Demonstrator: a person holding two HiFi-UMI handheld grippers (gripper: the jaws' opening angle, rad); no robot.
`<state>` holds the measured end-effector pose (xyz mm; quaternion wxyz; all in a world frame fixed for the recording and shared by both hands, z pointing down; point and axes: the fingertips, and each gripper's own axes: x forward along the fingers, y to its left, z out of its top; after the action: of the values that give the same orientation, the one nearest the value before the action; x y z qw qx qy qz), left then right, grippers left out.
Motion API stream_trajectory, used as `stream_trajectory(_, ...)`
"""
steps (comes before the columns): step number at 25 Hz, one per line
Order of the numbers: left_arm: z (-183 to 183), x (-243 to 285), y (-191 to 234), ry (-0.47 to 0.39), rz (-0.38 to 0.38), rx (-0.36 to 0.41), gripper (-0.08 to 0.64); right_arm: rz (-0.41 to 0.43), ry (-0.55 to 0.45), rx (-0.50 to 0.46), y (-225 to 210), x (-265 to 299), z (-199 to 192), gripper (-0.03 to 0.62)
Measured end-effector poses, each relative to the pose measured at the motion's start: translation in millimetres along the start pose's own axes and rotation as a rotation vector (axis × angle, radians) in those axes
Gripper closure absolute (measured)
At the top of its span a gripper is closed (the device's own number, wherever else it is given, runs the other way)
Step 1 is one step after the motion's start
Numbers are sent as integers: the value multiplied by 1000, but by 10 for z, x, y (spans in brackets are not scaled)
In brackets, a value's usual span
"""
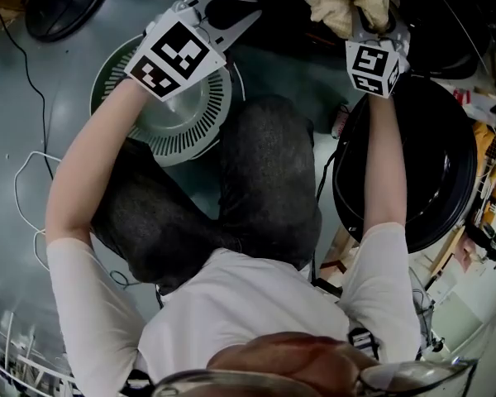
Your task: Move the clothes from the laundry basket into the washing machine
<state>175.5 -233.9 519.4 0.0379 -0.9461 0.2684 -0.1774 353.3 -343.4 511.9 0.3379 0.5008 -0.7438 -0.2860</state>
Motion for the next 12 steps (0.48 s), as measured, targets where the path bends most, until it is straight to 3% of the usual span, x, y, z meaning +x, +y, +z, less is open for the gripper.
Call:
stream_trajectory(5,-21,0,-39,2,2,15,554,-98,0,-132,2,261,-98,391)
stream_trajectory(12,-42,13,-108,5,5,17,554,-162,12,-213,-51,435,-234,391)
